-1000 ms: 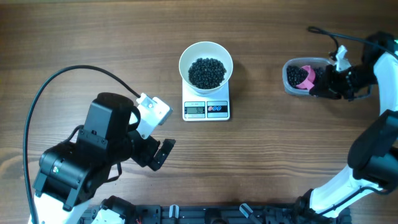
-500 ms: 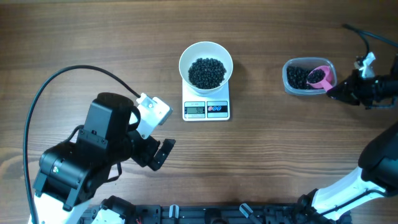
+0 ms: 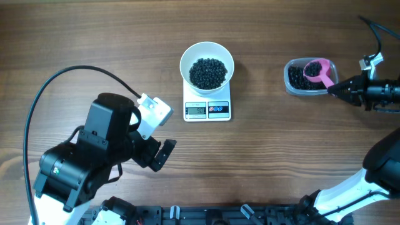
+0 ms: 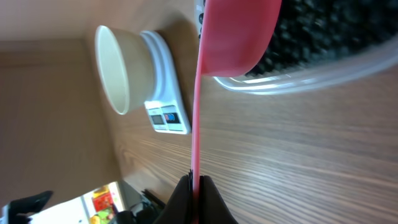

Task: Scoop item into bowl and weigh 150g on scale
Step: 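Dip the pink scoop into the black beans and lift it filled, then carry the filled scoop over the white bowl and tip beans in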

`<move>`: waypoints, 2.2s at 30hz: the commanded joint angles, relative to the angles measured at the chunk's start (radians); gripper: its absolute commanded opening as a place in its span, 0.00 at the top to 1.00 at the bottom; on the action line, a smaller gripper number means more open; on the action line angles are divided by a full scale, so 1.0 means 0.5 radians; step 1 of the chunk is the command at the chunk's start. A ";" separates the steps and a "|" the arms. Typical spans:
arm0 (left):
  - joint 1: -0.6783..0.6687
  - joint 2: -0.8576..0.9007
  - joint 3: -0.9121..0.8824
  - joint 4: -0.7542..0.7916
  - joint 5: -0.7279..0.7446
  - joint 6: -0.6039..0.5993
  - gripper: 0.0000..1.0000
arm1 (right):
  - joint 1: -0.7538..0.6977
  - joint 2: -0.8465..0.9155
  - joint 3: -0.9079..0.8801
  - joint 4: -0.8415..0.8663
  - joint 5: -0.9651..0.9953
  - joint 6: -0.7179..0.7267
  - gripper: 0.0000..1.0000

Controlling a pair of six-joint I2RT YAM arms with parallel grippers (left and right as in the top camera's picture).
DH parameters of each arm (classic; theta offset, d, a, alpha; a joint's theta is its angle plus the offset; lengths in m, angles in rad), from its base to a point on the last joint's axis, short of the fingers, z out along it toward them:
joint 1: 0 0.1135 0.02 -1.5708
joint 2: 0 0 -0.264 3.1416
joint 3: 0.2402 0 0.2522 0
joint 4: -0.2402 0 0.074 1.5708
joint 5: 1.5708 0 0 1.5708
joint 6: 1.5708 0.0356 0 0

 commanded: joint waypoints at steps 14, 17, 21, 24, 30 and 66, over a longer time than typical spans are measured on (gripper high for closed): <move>0.011 -0.011 0.021 0.007 -0.005 0.024 0.00 | 0.274 0.002 -0.005 -0.029 -0.752 -0.169 0.95; 0.011 -0.011 0.021 0.007 -0.005 0.024 0.00 | 0.427 0.002 -0.002 0.018 -0.758 -0.111 0.95; 0.011 -0.011 0.021 0.008 -0.005 0.024 0.00 | 0.650 0.002 -0.002 0.161 -0.758 0.030 0.95; 0.011 -0.011 0.021 0.008 -0.005 0.024 0.00 | 0.814 0.002 -0.002 0.336 -0.758 0.179 0.96; 0.011 -0.011 0.021 0.008 -0.005 0.024 0.00 | 1.095 -0.002 0.004 0.666 -0.460 0.470 0.95; 0.011 -0.011 0.021 0.008 -0.005 0.024 0.00 | 2.158 -0.251 0.064 1.176 1.893 0.446 0.96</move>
